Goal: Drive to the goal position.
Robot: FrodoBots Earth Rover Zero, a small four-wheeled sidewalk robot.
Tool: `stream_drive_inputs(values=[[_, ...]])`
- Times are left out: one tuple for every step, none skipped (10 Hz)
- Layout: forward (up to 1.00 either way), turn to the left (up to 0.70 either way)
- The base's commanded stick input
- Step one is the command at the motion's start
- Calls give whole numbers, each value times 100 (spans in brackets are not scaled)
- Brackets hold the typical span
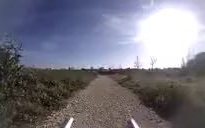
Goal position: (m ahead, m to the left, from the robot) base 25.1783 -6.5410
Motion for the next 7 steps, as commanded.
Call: stream_drive_inputs(values=[[50,0],[50,0],[50,0],[50,0],[50,0],[50,0],[50,0]])
